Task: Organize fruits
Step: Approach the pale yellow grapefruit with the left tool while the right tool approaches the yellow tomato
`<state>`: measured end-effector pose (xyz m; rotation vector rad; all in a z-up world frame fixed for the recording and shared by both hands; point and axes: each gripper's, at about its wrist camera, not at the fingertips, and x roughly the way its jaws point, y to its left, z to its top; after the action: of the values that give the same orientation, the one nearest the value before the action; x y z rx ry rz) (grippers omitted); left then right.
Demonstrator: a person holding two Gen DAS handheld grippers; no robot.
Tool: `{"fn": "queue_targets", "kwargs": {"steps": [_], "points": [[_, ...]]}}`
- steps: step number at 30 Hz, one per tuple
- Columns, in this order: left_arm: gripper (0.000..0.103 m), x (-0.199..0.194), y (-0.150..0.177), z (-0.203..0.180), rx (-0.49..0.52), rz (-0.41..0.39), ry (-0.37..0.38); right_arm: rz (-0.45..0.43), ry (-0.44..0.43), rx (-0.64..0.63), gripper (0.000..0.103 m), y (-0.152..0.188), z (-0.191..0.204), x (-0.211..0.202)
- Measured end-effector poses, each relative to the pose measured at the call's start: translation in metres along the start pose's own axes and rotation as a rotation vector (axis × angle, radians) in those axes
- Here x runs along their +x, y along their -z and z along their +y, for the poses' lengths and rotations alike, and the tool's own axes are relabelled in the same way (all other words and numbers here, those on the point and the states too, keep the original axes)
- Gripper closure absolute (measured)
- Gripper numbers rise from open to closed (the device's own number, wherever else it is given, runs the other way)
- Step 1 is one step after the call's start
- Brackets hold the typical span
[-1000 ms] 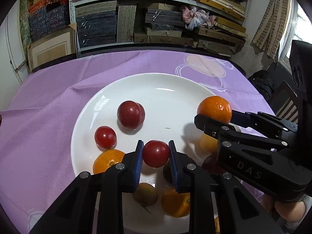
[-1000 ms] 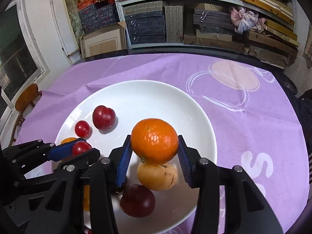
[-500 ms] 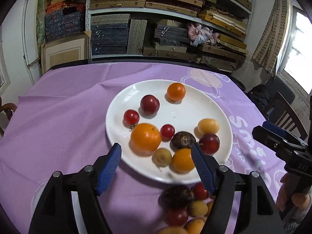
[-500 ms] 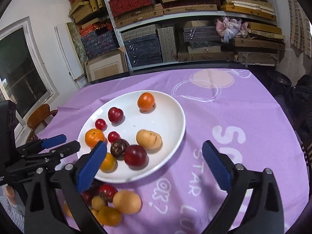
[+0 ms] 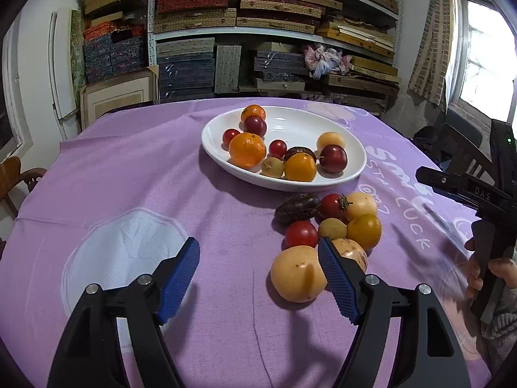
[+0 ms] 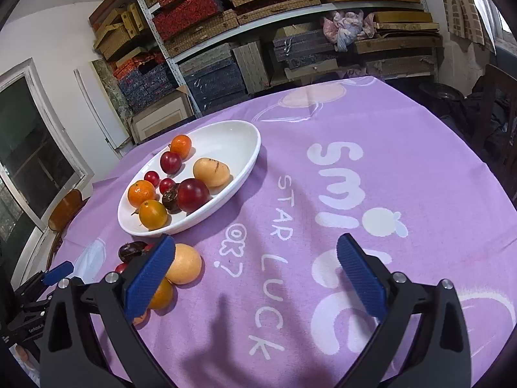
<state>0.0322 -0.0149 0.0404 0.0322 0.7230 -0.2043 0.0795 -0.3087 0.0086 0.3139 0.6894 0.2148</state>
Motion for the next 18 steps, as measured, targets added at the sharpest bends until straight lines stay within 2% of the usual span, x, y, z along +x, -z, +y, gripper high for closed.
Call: {"fn": "queue_targets", "kwargs": {"steps": [6, 9, 12, 15, 18], "points": [[0.027, 0.018, 0.010, -0.013, 0.052, 0.052, -0.002, 0.013, -0.001, -0.017, 0.005, -0.001, 0.005, 0.003], [0.019, 0.024, 0.015, -0.019, 0.086, 0.067, -0.027, 0.021, -0.002, -0.033, 0.005, 0.001, 0.008, 0.004], [0.016, 0.029, 0.018, -0.023, 0.128, 0.083, -0.065, 0.022, -0.002, -0.044, 0.005, 0.001, 0.010, 0.004], [0.015, 0.029, 0.020, -0.017, 0.126, 0.073, -0.106, 0.018, -0.004, -0.045, 0.005, 0.001, 0.010, 0.003], [0.015, 0.032, 0.018, -0.001, 0.080, 0.089, -0.136, 0.020, -0.004, -0.045, 0.005, 0.001, 0.010, 0.003]]}}
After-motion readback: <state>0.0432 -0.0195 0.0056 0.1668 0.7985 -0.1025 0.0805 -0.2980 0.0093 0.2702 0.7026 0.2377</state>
